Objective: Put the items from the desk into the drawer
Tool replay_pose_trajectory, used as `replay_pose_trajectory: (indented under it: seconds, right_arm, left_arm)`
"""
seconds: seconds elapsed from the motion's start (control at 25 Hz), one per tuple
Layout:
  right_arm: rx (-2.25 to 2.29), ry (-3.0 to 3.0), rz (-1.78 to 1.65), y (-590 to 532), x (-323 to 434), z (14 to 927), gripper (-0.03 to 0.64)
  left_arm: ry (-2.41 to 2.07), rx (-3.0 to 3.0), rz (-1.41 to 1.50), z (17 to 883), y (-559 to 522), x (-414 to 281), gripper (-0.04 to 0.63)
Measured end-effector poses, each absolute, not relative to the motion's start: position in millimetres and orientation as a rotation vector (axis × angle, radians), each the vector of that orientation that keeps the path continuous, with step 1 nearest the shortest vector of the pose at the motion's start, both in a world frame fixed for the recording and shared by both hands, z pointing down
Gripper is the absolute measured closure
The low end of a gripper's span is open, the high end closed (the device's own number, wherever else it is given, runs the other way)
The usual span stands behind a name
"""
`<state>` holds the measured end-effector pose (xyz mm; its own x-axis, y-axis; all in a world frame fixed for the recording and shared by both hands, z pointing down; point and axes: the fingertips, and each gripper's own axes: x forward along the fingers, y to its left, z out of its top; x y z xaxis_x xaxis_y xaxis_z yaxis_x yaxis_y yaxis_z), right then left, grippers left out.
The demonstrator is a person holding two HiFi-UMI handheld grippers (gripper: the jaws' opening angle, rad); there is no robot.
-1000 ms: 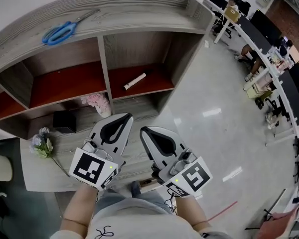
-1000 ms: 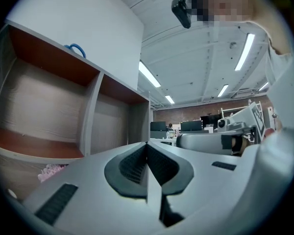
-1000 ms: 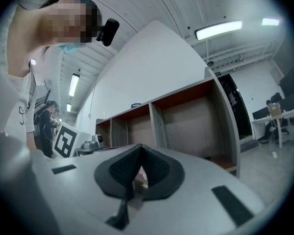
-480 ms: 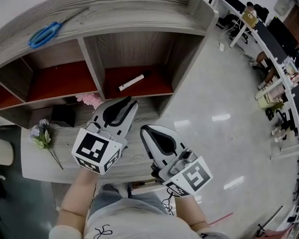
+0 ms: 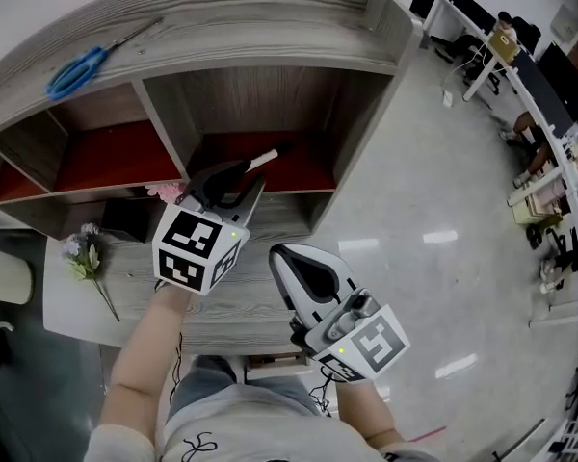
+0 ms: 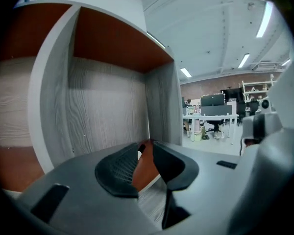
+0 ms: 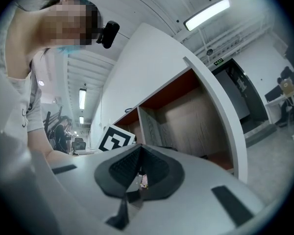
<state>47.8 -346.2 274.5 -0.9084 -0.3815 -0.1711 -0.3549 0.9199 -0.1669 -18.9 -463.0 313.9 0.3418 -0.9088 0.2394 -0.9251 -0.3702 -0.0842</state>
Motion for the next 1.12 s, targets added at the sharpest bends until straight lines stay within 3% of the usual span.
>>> replay_pose_trajectory:
  seconds: [1.12]
  right_arm:
    - [-0.486, 2.827, -0.244, -360, 71, 275, 0.609]
  left_arm:
    - [-1.664, 2.287, 1.088, 368, -525, -25, 0.497]
